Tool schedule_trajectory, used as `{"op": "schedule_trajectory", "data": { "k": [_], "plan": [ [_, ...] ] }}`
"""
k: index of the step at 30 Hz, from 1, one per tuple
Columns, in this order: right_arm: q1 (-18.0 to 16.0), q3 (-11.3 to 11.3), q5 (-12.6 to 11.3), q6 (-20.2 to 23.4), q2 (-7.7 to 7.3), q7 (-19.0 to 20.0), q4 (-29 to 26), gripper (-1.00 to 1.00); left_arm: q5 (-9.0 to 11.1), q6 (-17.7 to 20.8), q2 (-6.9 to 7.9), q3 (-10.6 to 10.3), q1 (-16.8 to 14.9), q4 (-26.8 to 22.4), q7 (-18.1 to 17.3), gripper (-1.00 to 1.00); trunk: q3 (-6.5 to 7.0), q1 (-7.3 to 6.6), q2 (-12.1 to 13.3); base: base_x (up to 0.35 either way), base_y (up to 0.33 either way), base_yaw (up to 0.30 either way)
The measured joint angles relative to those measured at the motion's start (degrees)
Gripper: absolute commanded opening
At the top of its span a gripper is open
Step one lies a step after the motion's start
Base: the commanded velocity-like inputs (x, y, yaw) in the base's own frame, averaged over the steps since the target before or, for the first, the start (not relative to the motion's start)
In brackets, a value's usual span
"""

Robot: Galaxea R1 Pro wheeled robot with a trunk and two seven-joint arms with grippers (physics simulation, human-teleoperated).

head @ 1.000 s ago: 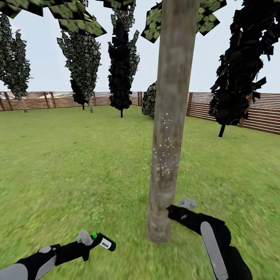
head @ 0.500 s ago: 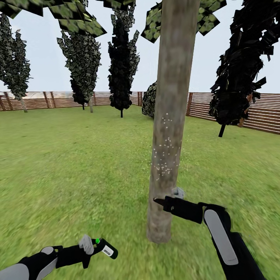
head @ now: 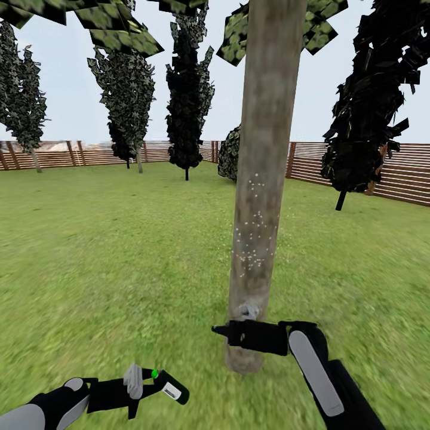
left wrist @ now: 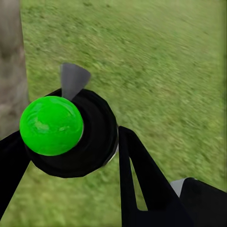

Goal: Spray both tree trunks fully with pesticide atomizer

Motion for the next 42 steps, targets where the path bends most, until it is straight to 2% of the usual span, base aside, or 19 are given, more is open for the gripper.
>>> {"op": "schedule_trajectory", "data": {
  "k": [6, 8, 10, 14, 17, 35, 42],
  "plan": [
    [0.0, 7.5, 0.1, -0.1, 2.52, -0.5, 2.7, -1.0, 0.0, -0.2, -0.03, 0.0, 0.0, 0.0, -0.1, -1.0, 0.0, 0.0, 0.0, 0.0, 0.0, 0.0],
    [0.0, 8.6, 0.1, -0.1, 2.76, -0.6, 2.9, -1.0, 0.0, -0.2, -0.03, 0.0, 0.0, 0.0, 0.0, -1.0, 0.0, 0.0, 0.0, 0.0, 0.0, 0.0],
    [0.0, 8.9, 0.1, -0.1, 2.84, -0.6, 3.0, -1.0, -0.1, -0.3, -0.03, 0.0, 0.0, 0.1, 0.1, -1.0, 0.0, 0.0, 0.0, 0.0, 0.0, 0.0],
    [0.0, 8.8, 0.2, -0.1, 2.9, -0.7, 4.0, -1.0, -3.2, -1.6, -0.06, -0.1, 0.1, 0.3, 0.5, -1.0, 0.0, 0.0, 0.0, 0.0, 0.0, 0.0],
    [0.0, 8.9, 0.2, -0.1, 2.92, -0.6, 4.5, -1.0, -3.9, -1.9, -0.12, 0.0, 0.3, 0.3, 0.7, -1.0, 0.0, 0.0, 0.0, 0.0, 0.0, 0.0],
    [0.0, 9.4, 0.5, -0.1, 3.07, -0.7, 6.3, -1.0, -5.1, -2.0, -0.38, 0.0, 0.5, 0.3, 0.9, -1.0, 0.0, 0.0, 0.0, 0.0, 0.0, 0.0],
    [0.0, 9.8, 0.7, -0.1, 5.24, -1.9, 9.0, -1.0, -5.1, -2.0, -0.38, 0.0, 0.6, 0.2, 0.9, -1.0, 0.0, 0.0, 0.0, 0.0, 0.0, 0.0]
  ]
}}
